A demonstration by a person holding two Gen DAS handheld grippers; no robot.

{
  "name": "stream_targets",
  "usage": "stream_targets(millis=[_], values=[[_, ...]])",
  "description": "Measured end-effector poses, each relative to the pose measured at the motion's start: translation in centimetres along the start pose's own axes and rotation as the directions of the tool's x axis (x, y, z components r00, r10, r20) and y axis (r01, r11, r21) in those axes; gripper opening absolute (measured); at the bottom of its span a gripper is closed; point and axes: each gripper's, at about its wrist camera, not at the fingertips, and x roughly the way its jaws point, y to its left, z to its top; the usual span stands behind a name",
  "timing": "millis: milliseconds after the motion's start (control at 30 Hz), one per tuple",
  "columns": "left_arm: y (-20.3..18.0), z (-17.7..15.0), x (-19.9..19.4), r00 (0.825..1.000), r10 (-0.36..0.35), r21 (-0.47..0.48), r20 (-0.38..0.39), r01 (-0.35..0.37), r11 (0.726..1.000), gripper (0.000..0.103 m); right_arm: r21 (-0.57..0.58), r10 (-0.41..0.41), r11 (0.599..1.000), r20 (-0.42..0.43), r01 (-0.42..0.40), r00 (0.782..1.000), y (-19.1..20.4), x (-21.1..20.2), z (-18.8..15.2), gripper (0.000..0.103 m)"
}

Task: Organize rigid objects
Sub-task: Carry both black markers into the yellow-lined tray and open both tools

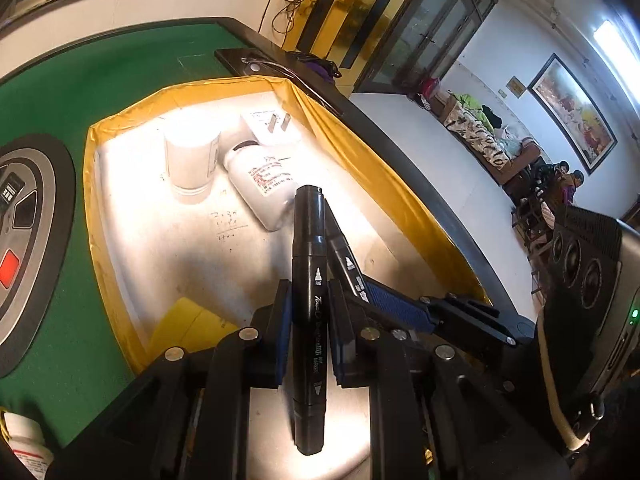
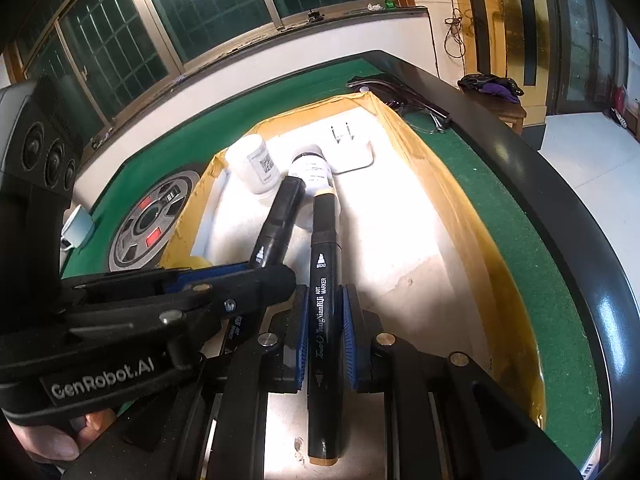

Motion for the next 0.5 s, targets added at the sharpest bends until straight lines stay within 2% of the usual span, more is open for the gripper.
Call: stream_targets(millis=[167,300,367,433,500], values=[[0.4,-0.8,-0.9,0.999,-0.027,-0.032,0.025,0.028,0.999,0.014,-0.021,-0.029,0.999,0.015,0.029,0.999,0.1,-0.1,0.0,0.02],[1.0,-1.4,-1.8,0.996,-0.075,-0.076,0.052,0.079,0.994,0.016,-0.056,-0.068,0.996,0.067,0.072,0.995,0.3,-1.0,0.0,0.021],[0.7,-1.9,-2.5,0.995,-0.068,-0.062,0.068,0.072,0.996,0.016,-0.084,-0.098,0.99,0.138,0.11,0.986,0.8,-2.2,0.0,0.021],[0.1,-2.7,-3.6,0.993,-0.07,-0.039,0.096,0.074,0.996,0.016,-0.104,-0.15,0.978,0.244,0.179,0.958,1.2,-3.8,0.0,0.021],[-0.6,-3.6,-4.9,0.99,-0.059,-0.01,0.128,0.06,0.998,0.016,-0.11,-0.153,0.974,0.321,0.197,0.935,1.5,-5.0,-0.2,0.021]])
